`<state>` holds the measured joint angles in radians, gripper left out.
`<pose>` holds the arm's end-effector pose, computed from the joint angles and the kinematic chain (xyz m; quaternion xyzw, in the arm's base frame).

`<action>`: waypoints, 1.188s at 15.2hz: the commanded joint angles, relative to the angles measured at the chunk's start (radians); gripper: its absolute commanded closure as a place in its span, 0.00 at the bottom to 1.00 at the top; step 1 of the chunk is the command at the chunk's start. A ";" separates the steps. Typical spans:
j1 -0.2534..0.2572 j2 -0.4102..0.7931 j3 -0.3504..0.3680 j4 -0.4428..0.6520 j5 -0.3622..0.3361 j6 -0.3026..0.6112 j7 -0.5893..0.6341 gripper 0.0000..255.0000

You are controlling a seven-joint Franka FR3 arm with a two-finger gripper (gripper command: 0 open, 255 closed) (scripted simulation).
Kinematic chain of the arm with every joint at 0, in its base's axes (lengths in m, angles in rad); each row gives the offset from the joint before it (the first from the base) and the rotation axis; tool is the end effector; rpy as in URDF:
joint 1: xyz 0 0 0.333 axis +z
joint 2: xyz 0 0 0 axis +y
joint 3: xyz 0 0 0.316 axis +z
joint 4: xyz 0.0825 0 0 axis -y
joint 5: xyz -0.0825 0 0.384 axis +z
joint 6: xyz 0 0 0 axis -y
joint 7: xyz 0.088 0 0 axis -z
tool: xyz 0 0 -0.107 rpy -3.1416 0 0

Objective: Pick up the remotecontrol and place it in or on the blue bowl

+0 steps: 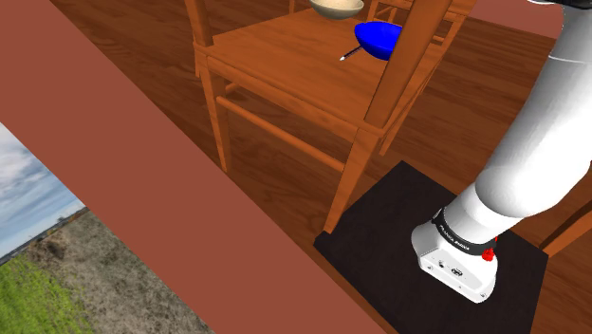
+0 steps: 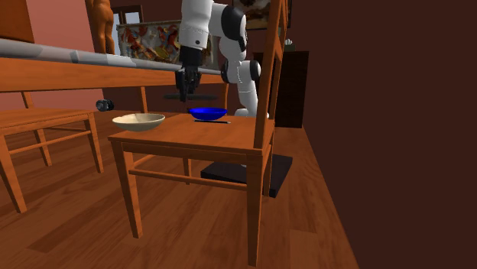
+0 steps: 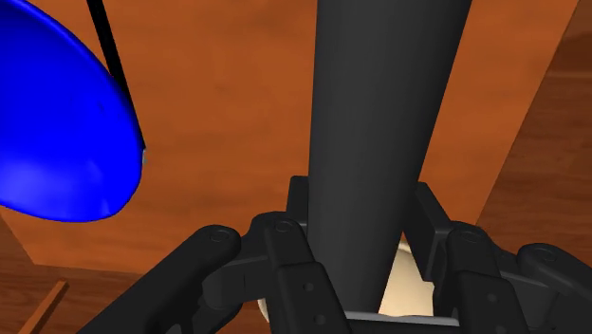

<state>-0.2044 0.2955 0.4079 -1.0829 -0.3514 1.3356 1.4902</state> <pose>0.6109 0.0322 0.6693 0.7663 -0.6324 0.0761 0.0845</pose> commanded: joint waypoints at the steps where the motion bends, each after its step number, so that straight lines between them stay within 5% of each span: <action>1: -0.041 -0.090 -0.001 -0.116 0.038 0.037 -0.015 1.00; 7: -0.131 -0.396 -0.051 -0.493 0.158 0.154 -0.107 1.00; 16: -0.153 -0.782 -0.183 -0.887 0.232 0.205 -0.272 1.00; 18: -0.150 -0.791 -0.185 -0.922 0.234 0.231 -0.268 1.00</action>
<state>-0.3547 -0.4793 0.2301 -1.9792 -0.1190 1.5551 1.2285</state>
